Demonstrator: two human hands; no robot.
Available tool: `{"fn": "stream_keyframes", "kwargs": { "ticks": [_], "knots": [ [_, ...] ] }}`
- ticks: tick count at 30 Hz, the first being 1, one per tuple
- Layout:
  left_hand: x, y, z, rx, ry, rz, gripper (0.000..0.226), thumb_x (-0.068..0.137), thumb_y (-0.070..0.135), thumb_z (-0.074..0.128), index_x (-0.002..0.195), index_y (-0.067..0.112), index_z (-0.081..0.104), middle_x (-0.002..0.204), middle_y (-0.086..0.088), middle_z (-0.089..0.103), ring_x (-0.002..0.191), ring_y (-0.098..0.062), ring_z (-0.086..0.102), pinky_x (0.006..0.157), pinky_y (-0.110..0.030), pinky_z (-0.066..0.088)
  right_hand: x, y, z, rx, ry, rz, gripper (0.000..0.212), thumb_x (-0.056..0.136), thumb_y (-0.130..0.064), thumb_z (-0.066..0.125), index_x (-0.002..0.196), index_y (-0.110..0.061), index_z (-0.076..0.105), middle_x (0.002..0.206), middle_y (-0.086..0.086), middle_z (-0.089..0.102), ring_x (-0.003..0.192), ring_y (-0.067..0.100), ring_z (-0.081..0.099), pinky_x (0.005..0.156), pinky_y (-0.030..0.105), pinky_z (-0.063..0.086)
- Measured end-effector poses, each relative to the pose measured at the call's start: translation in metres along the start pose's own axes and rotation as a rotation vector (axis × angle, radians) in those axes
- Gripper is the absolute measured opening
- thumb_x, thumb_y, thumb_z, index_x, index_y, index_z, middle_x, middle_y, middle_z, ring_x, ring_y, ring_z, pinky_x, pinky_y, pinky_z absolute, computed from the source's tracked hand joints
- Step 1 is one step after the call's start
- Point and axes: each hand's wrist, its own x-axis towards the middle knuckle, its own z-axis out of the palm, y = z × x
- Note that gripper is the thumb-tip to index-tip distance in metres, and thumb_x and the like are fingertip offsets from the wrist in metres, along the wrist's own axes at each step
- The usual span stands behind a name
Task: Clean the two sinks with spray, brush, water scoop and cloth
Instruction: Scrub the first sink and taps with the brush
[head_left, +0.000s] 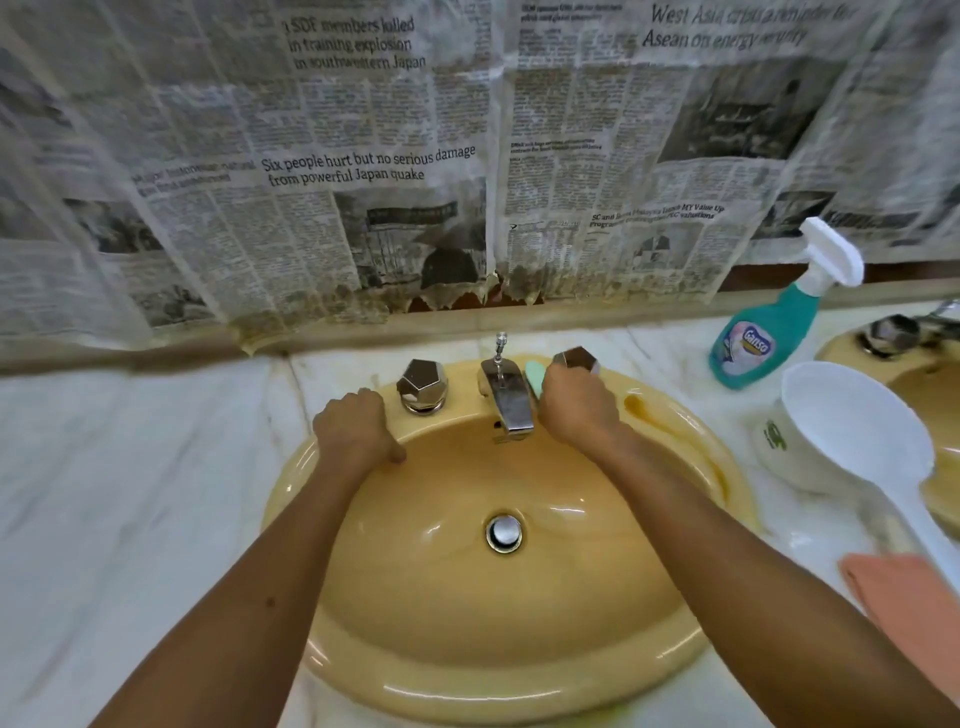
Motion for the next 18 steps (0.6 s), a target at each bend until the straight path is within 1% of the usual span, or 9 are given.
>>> {"fn": "stream_keyframes", "kwargs": {
  "ticks": [1, 4, 6, 8, 9, 11, 14, 16, 18],
  "knots": [
    [0.000, -0.001, 0.002, 0.001, 0.012, 0.009, 0.072, 0.065, 0.049, 0.086, 0.117, 0.012, 0.053, 0.119, -0.005, 0.063, 0.111, -0.026, 0.060, 0.073, -0.029, 0.038, -0.006, 0.001, 0.014, 0.050, 0.044, 0.033, 0.016, 0.094, -0.010, 0.049, 0.100, -0.007, 0.063, 0.099, 0.016, 0.065, 0.089, 0.036, 0.061, 0.064, 0.034, 0.040],
    [-0.001, -0.006, 0.006, 0.000, 0.039, 0.019, 0.073, 0.065, 0.051, 0.085, 0.118, 0.012, 0.051, 0.119, -0.004, 0.063, 0.112, -0.025, 0.060, 0.074, -0.030, 0.040, -0.036, 0.007, 0.053, 0.166, 0.178, 0.078, 0.023, 0.098, -0.022, 0.047, 0.100, -0.012, 0.068, 0.089, 0.016, 0.070, 0.085, 0.037, 0.065, 0.061, 0.034, 0.042],
    [-0.001, -0.006, 0.008, 0.007, 0.042, 0.028, 0.076, 0.066, 0.052, 0.084, 0.121, 0.012, 0.050, 0.122, -0.004, 0.061, 0.113, -0.025, 0.060, 0.077, -0.031, 0.042, -0.054, 0.004, 0.069, 0.218, 0.225, 0.127, 0.027, 0.100, -0.026, 0.046, 0.110, -0.014, 0.068, 0.089, 0.017, 0.070, 0.085, 0.039, 0.064, 0.063, 0.036, 0.044],
    [-0.002, -0.006, 0.009, 0.010, 0.051, 0.028, 0.077, 0.066, 0.053, 0.084, 0.121, 0.011, 0.049, 0.122, -0.004, 0.061, 0.113, -0.026, 0.060, 0.078, -0.031, 0.043, -0.064, -0.013, 0.083, 0.253, 0.251, 0.147, 0.030, 0.101, -0.027, 0.045, 0.116, -0.012, 0.068, 0.092, 0.018, 0.071, 0.087, 0.039, 0.063, 0.064, 0.035, 0.040],
    [-0.002, -0.006, 0.009, 0.010, 0.057, 0.031, 0.078, 0.066, 0.053, 0.084, 0.121, 0.011, 0.049, 0.123, -0.004, 0.061, 0.113, -0.026, 0.060, 0.078, -0.031, 0.043, -0.067, -0.026, 0.091, 0.285, 0.247, 0.136, 0.031, 0.101, -0.027, 0.046, 0.117, -0.011, 0.068, 0.094, 0.018, 0.071, 0.087, 0.038, 0.064, 0.065, 0.035, 0.040],
    [-0.001, -0.007, 0.010, 0.013, 0.067, 0.042, 0.079, 0.066, 0.054, 0.084, 0.121, 0.011, 0.049, 0.123, -0.005, 0.061, 0.113, -0.027, 0.060, 0.080, -0.032, 0.044, -0.072, -0.058, 0.108, 0.350, 0.239, 0.051, 0.033, 0.100, -0.025, 0.049, 0.124, -0.011, 0.065, 0.095, 0.020, 0.072, 0.085, 0.040, 0.066, 0.066, 0.037, 0.047],
    [-0.001, -0.009, 0.011, 0.015, 0.076, 0.063, 0.080, 0.066, 0.057, 0.082, 0.122, 0.011, 0.048, 0.124, -0.005, 0.061, 0.114, -0.028, 0.060, 0.082, -0.034, 0.046, -0.077, -0.082, 0.118, 0.325, 0.202, -0.045, 0.036, 0.100, -0.025, 0.048, 0.131, -0.012, 0.061, 0.096, 0.021, 0.071, 0.084, 0.040, 0.067, 0.067, 0.039, 0.049],
    [-0.001, -0.011, 0.010, 0.020, 0.068, 0.075, 0.082, 0.067, 0.058, 0.082, 0.124, 0.011, 0.046, 0.125, -0.005, 0.060, 0.114, -0.028, 0.060, 0.082, -0.034, 0.046, -0.073, -0.060, 0.108, 0.267, 0.212, 0.040, 0.035, 0.102, -0.027, 0.045, 0.128, -0.012, 0.062, 0.101, 0.020, 0.071, 0.089, 0.039, 0.067, 0.070, 0.039, 0.049],
    [-0.001, -0.011, 0.010, 0.023, 0.061, 0.081, 0.083, 0.068, 0.059, 0.082, 0.125, 0.011, 0.046, 0.126, -0.005, 0.059, 0.115, -0.027, 0.060, 0.082, -0.034, 0.045, -0.068, -0.017, 0.089, 0.205, 0.232, 0.234, 0.037, 0.105, -0.030, 0.039, 0.123, -0.010, 0.064, 0.103, 0.020, 0.071, 0.095, 0.038, 0.066, 0.074, 0.040, 0.048]
  ]
}}
